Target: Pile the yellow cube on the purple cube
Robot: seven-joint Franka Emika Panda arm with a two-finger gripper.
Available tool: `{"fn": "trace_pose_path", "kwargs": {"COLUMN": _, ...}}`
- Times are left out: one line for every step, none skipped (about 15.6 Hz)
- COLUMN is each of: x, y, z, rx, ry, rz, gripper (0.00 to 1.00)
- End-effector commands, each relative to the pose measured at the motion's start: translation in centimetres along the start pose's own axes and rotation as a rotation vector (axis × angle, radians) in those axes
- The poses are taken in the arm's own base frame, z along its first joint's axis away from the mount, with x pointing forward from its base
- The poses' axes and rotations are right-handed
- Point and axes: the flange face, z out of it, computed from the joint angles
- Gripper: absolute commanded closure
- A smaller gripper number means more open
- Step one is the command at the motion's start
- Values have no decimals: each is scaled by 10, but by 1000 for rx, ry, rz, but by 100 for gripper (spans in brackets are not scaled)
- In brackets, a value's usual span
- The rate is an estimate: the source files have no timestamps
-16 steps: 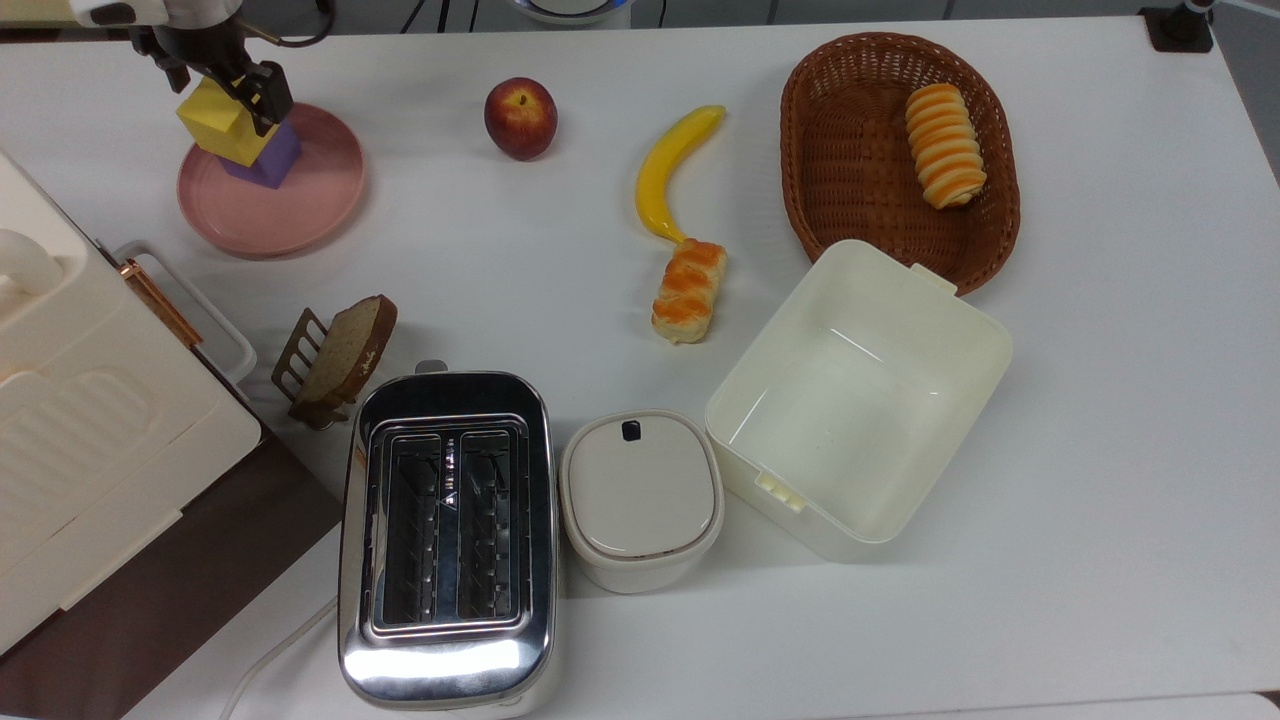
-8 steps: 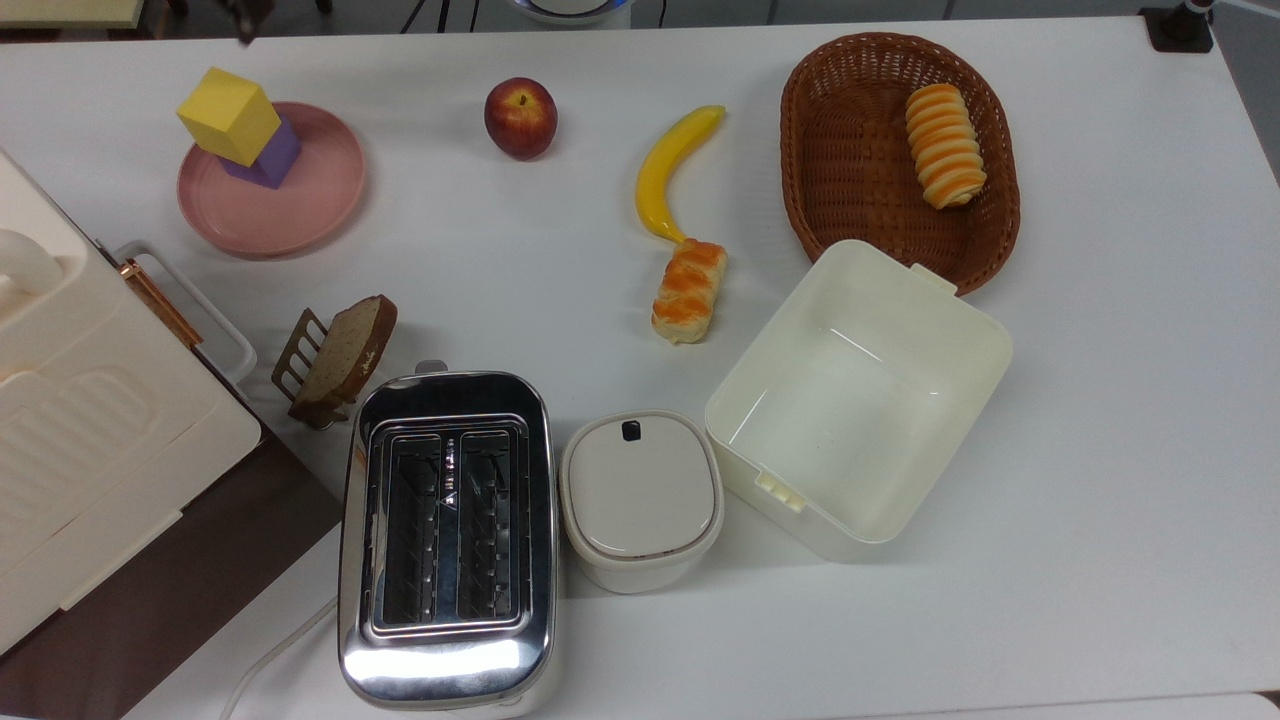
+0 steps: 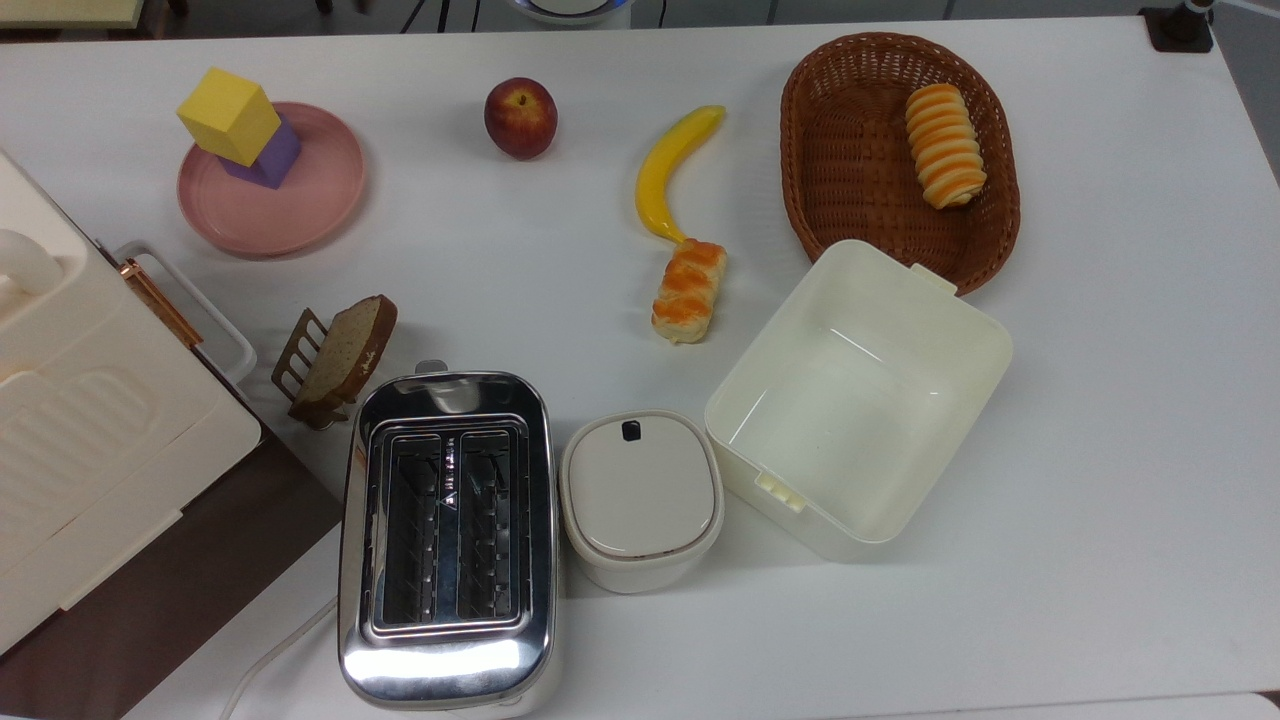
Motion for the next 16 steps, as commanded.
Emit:
{"fn": "trace_pose_path", "kwargs": {"x": 1, "y": -38, "z": -5, "rx": 22, "ry": -4, "rz": -89, "gripper": 0}}
{"fn": "trace_pose_path", "kwargs": {"x": 2, "y": -40, "z": -4, "rx": 35, "ry": -7, "rz": -90, "gripper": 0}}
{"fn": "trace_pose_path", "kwargs": {"x": 3, "y": -41, "z": -1, "rx": 52, "ry": -12, "rz": -88, "gripper": 0}}
{"fn": "trace_pose_path", "kwargs": {"x": 6, "y": -41, "z": 3, "rx": 72, "ry": -22, "rz": -90, "gripper": 0}}
{"fn": "trace_pose_path", "kwargs": {"x": 9, "y": -40, "z": 8, "rx": 87, "ry": -30, "rz": -80, "gripper": 0}}
{"fn": "trace_pose_path", "kwargs": {"x": 10, "y": -42, "z": 8, "rx": 99, "ry": -32, "rz": -79, "gripper": 0}}
{"fn": "trace_pose_path", "kwargs": {"x": 10, "y": -45, "z": 9, "rx": 124, "ry": -36, "rz": -80, "gripper": 0}}
{"fn": "trace_pose_path", "kwargs": {"x": 8, "y": -49, "z": 6, "rx": 149, "ry": -34, "rz": -84, "gripper": 0}}
{"fn": "trace_pose_path", "kwargs": {"x": 7, "y": -50, "z": -3, "rx": 164, "ry": -21, "rz": -85, "gripper": 0}}
{"fn": "trace_pose_path", "kwargs": {"x": 7, "y": -52, "z": -17, "rx": 174, "ry": 4, "rz": -85, "gripper": 0}}
{"fn": "trace_pose_path", "kwargs": {"x": 6, "y": -55, "z": -22, "rx": 185, "ry": 11, "rz": -81, "gripper": 0}}
{"fn": "trace_pose_path", "kwargs": {"x": 6, "y": -59, "z": -22, "rx": 187, "ry": 12, "rz": -86, "gripper": 0}}
{"fn": "trace_pose_path", "kwargs": {"x": 5, "y": -64, "z": -23, "rx": 185, "ry": 13, "rz": -96, "gripper": 0}}
{"fn": "trace_pose_path", "kwargs": {"x": 4, "y": -70, "z": -23, "rx": 178, "ry": 13, "rz": -108, "gripper": 0}}
{"fn": "trace_pose_path", "kwargs": {"x": 4, "y": -76, "z": -23, "rx": 173, "ry": 12, "rz": -118, "gripper": 0}}
{"fn": "trace_pose_path", "kwargs": {"x": 3, "y": -77, "z": -24, "rx": 173, "ry": 12, "rz": -122, "gripper": 0}}
